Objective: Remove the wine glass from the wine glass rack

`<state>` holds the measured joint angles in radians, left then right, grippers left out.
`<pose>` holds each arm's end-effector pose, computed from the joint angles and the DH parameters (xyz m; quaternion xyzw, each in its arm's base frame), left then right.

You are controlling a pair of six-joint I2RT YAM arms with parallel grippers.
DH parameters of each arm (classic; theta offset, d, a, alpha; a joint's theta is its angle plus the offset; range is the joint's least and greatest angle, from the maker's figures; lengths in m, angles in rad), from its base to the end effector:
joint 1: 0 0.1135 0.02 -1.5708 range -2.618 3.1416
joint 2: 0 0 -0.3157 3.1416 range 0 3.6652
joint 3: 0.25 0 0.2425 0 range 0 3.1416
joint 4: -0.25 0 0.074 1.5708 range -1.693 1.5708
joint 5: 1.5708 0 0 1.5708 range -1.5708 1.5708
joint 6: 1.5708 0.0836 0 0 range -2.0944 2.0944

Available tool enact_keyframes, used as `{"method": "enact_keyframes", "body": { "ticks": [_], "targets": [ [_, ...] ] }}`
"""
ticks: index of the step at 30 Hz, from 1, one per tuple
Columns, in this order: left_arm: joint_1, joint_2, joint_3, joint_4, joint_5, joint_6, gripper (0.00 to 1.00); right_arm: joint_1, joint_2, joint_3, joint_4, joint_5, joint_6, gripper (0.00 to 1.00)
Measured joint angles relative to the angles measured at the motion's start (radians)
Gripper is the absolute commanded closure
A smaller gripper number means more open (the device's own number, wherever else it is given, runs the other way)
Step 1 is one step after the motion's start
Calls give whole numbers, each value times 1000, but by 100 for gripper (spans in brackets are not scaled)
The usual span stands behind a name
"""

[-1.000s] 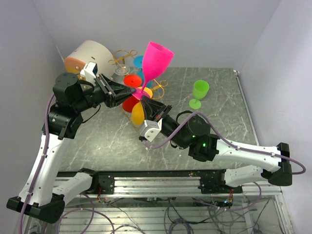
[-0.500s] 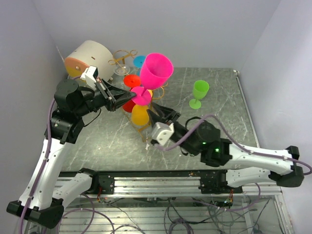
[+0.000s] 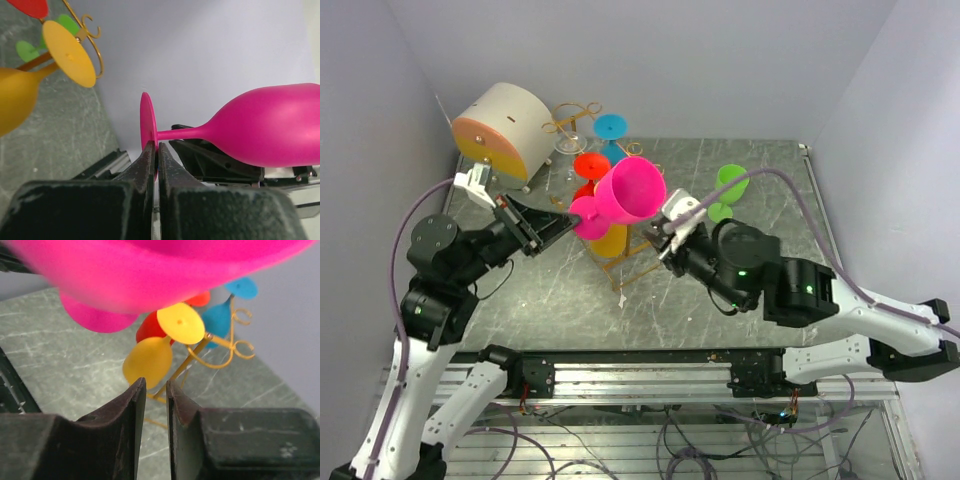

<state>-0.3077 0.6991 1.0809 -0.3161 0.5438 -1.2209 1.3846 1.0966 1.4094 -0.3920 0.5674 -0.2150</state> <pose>0.1006 -0.0773 0.4694 -0.1143 0.6774 -0.6191 0.3805 0.0858 0.2128 0.5123 -0.3734 0.6276 0.1882 0.6567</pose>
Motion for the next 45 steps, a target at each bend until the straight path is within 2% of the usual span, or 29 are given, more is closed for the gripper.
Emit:
{"method": "enact_keyframes", "body": {
  "ticks": [5,9,14,18,24,32,37,45],
  "targets": [
    [0,-140,-50,-73,-94,77,93,0,98,85,-204,35,185,80],
    [0,-241,-54,-147,-180,129,93,0,82,85,-296,33,289,78],
    [0,-318,-54,-237,-271,181,93,0,5,108,-340,4,365,61],
    [0,-346,-55,-303,-312,229,93,0,-21,179,-332,-68,385,52],
    [0,-355,-55,-388,-340,311,93,0,66,314,-327,-142,389,49],
    [0,-383,-47,-422,-341,372,93,-14,165,379,-325,-161,383,47],
    [0,-426,-42,-420,-340,387,93,-70,175,380,-319,-207,383,50],
    [0,-431,-40,-417,-339,402,93,-180,185,375,-272,-401,394,53]
  ]
}}
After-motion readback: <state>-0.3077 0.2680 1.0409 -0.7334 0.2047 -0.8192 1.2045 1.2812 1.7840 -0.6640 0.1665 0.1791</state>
